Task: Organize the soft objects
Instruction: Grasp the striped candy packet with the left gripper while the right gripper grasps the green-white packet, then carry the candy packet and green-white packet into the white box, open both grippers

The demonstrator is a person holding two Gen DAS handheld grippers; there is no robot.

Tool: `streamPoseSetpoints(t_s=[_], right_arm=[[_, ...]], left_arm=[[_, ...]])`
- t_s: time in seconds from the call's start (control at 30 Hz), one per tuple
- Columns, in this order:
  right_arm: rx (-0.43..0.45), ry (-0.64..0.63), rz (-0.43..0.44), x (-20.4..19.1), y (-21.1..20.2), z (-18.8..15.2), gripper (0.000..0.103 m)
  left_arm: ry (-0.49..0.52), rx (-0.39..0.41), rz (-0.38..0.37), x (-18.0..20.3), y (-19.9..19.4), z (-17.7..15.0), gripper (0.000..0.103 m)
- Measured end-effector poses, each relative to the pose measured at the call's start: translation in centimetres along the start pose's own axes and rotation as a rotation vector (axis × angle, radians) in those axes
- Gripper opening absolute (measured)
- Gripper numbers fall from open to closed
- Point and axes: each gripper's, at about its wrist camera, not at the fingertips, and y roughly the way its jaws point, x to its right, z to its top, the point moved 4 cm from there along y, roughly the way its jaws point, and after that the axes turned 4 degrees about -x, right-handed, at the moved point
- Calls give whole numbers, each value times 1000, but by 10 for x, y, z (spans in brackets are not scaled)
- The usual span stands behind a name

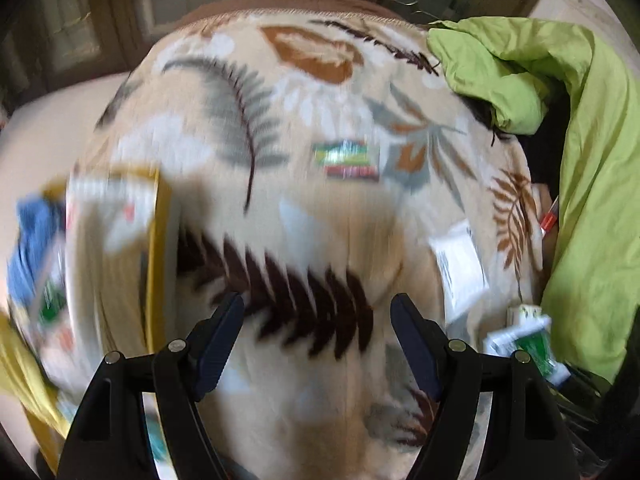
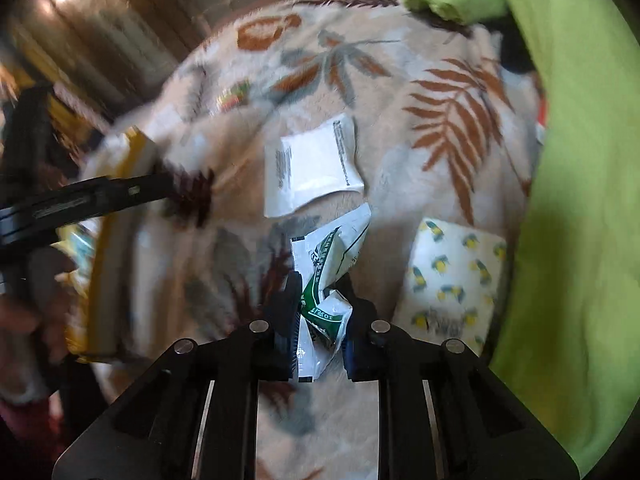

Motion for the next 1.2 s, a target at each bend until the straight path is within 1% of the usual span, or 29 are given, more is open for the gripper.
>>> streamPoseSetpoints(t_s=[0.07, 0.1, 0.23, 0.3, 0.37, 0.43, 0.57, 0.67, 0.73, 0.77, 0.8, 0.83, 0.87, 0.9, 0.93, 1.07, 1.13, 1.2], right_arm=[[26, 25, 42, 2, -11, 2, 16], [38, 34, 57, 3, -16, 2, 16], [39, 56, 117, -1, -15, 5, 16], [25, 64, 137, -3, -9, 5, 16], [11, 75, 156, -2, -5, 4, 16], [-3, 87, 173, 0, -2, 4, 16], [-16, 107, 188, 5, 4, 6, 16], [-28, 119, 194, 8, 9, 6, 16], [-32, 126, 200, 9, 10, 6, 16], [-33, 129, 204, 10, 11, 6, 16], [-32, 129, 205, 10, 10, 6, 16], [-30, 128, 206, 10, 10, 6, 16], [-28, 128, 209, 10, 9, 6, 16], [-25, 129, 211, 10, 9, 7, 16], [-22, 129, 212, 10, 8, 7, 16], [-19, 132, 225, 8, 4, 7, 16], [-11, 122, 227, 5, 1, 6, 16], [-1, 106, 226, 1, -3, 6, 16]], left_arm=[[72, 7, 33, 5, 5, 22, 76], [108, 0, 38, 8, 9, 31, 76], [301, -26, 26, 22, 29, 56, 76], [415, -50, 37, 32, 42, 62, 76], [518, -76, 78, 40, 57, 64, 76], [598, -89, 92, 47, 67, 65, 76], [674, -81, 83, 55, 78, 72, 76], [677, -74, 71, 56, 82, 79, 77], [642, -88, 42, 53, 84, 81, 74], [623, -87, 32, 51, 84, 81, 71], [613, -83, 32, 50, 82, 80, 64], [600, -79, 31, 49, 80, 78, 53], [592, -78, 24, 49, 78, 77, 38], [585, -74, 23, 48, 75, 75, 32], [573, -70, 26, 48, 72, 73, 29], [502, -40, 5, 44, 58, 65, 27], [465, 7, 17, 36, 43, 68, 27], [435, 23, -2, 31, 30, 62, 27]])
